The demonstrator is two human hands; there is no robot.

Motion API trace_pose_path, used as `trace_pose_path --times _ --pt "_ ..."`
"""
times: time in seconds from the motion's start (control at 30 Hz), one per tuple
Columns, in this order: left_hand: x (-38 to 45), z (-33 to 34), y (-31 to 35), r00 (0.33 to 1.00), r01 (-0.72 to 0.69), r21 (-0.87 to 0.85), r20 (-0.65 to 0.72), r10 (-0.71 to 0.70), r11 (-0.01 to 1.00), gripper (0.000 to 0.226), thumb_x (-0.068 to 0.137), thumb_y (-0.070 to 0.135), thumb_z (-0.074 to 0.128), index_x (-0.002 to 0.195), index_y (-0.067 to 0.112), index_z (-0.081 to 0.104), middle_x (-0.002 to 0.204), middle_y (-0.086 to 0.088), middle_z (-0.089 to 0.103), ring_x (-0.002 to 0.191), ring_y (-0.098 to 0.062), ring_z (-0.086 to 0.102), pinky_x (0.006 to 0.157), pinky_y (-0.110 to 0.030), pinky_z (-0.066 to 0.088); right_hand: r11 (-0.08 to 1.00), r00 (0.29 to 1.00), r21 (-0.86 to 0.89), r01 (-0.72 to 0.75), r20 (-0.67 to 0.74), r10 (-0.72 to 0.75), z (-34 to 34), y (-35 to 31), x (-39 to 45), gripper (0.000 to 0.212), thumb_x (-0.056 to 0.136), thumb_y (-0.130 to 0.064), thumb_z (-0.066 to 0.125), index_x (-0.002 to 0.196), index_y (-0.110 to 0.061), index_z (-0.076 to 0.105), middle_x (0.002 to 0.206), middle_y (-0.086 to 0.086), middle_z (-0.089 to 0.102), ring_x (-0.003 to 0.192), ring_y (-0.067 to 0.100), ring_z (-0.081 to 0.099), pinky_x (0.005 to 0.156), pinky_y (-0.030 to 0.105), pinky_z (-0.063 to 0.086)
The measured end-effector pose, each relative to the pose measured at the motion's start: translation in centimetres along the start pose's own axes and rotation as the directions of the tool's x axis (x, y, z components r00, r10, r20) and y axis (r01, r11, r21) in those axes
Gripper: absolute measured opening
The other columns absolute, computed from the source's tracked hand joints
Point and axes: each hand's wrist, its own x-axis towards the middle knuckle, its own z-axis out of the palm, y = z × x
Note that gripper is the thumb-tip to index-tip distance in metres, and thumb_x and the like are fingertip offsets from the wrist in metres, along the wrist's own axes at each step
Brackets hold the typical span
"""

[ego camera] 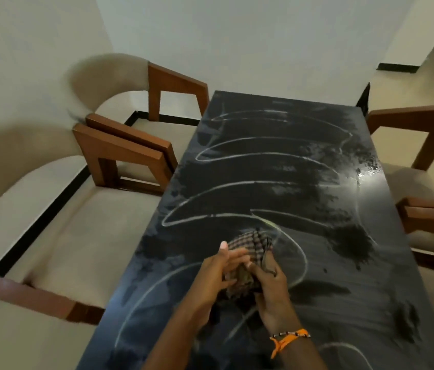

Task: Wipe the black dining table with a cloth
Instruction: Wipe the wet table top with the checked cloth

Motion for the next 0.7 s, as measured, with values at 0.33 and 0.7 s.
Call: trace_pose_path --times 0.33,0.7 --pt "14.3 -11.6 2.9 0.972 -0.052 0.511 -0.171 0.161 0.858 0.028 0.092 0.033 0.05 0.118 0.025 0.058 0.12 0.007 0.055 0.111 -0.007 0.05 0.096 -0.024 0.039 0.462 0.799 -0.814 0.351 0.004 -0.601 9.8 -8.3 18.0 0.057 0.08 -0.014 0.071 0.133 -0.018 0.052 0.121 -0.001 0.061 0.113 0.017 0.057 0.097 0.028 0.045" --pt "22.1 -19.0 2.3 0.96 0.087 0.678 -0.253 0.121 0.73 0.077 0.09 0.032 0.055 0.149 0.018 0.007 0.158 0.0 0.005 0.145 -0.018 0.01 0.117 -0.041 0.02 -0.329 0.889 -0.943 0.056 0.197 -0.413 13.2 -2.9 31.7 0.067 0.095 -0.056 0.03 0.151 -0.028 0.007 0.162 0.004 -0.001 0.148 0.032 -0.004 0.116 0.055 -0.003"
